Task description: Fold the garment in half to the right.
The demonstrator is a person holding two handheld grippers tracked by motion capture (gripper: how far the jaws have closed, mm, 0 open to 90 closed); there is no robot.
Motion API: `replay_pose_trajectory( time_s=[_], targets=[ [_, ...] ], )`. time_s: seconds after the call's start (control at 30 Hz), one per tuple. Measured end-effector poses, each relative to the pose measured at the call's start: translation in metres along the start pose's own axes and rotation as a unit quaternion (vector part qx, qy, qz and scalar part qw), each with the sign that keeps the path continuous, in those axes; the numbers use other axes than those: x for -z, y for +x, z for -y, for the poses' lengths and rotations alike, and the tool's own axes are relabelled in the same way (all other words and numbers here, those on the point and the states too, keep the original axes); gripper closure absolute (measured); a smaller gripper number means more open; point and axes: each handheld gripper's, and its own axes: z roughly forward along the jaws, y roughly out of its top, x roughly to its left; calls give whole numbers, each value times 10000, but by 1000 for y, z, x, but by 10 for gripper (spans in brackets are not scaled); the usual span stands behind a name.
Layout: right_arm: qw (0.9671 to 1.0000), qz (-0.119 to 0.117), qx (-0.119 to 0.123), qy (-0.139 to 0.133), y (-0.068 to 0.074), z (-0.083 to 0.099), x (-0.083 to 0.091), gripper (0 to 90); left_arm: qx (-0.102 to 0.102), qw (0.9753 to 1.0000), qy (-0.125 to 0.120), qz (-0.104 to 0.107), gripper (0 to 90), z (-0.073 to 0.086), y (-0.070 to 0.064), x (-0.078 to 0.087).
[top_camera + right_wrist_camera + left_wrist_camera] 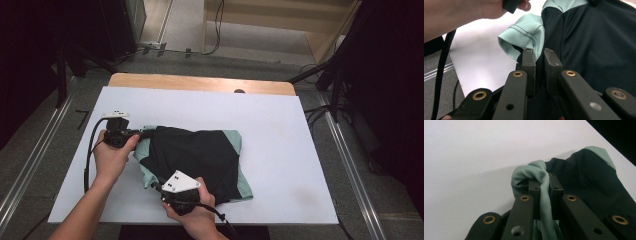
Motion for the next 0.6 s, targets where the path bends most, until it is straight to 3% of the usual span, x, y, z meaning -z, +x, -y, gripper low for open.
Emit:
replay_pose_trajectory(
  time_s=[0.2,0.6],
  targets=[
    [9997,156,-84,-173,-5,2,12,798,-3,9999,-98,73,838,-10,-12,-2],
    [9973,489,-290,-475,-24,14,41,796,-127,9999,4,85,836,-25,-38,-17]
  ],
)
